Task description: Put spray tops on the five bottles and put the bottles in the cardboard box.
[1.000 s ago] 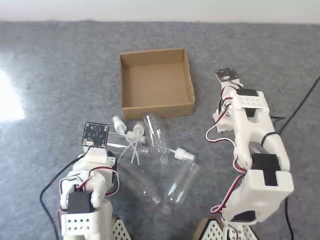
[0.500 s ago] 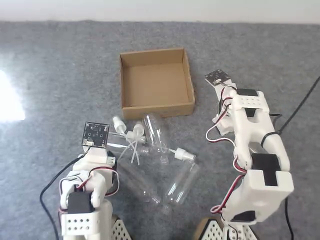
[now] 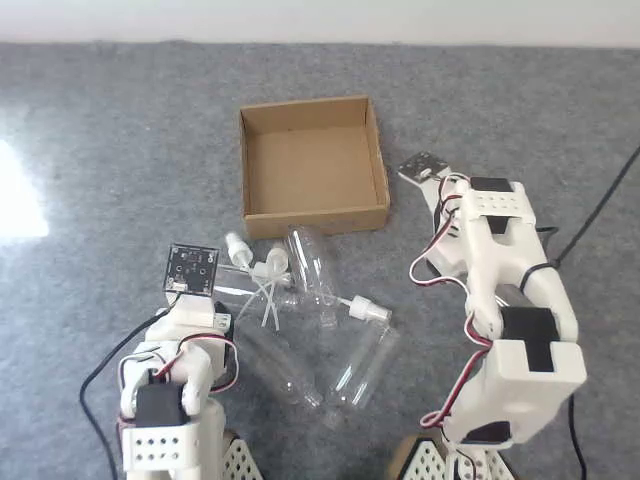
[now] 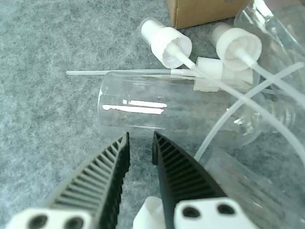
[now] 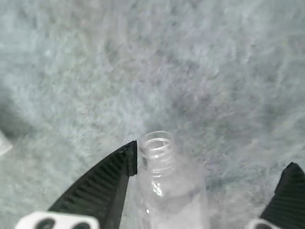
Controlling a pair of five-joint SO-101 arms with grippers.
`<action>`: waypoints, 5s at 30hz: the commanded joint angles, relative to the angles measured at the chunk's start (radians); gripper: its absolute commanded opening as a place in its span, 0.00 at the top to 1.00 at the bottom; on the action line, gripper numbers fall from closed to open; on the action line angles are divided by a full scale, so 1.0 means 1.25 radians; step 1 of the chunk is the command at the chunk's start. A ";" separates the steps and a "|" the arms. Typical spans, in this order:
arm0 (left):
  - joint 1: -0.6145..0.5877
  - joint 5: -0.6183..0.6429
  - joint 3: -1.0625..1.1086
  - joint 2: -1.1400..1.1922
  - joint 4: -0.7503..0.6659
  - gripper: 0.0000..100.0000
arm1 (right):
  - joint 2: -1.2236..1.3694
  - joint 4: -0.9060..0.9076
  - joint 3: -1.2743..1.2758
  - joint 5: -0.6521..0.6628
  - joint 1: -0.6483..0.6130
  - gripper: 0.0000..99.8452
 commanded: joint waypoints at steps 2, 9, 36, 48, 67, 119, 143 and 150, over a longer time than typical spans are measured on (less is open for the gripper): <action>0.000 0.007 -0.002 -0.015 0.004 0.93 | -0.053 0.047 -0.034 0.079 -0.009 0.58; 0.000 0.007 -0.002 -0.015 0.004 0.93 | -0.053 0.084 -0.034 0.101 -0.010 0.58; 0.000 0.007 -0.002 -0.015 0.004 0.93 | -0.055 0.126 0.015 0.254 -0.002 0.58; 0.000 0.007 -0.002 -0.015 0.004 0.93 | -0.056 0.126 0.012 0.314 0.064 0.58; 0.000 0.007 -0.002 -0.015 0.004 0.93 | -0.062 0.118 0.012 0.311 0.062 0.85; 0.000 0.007 -0.002 -0.015 0.004 0.93 | -0.312 0.118 -0.038 -0.420 -0.098 0.89; 0.000 0.007 -0.002 -0.015 0.004 0.93 | -0.711 -0.067 0.320 -0.513 -0.098 0.89; 0.000 0.007 -0.002 -0.015 0.004 0.93 | -0.803 -0.067 0.376 -0.514 -0.098 0.89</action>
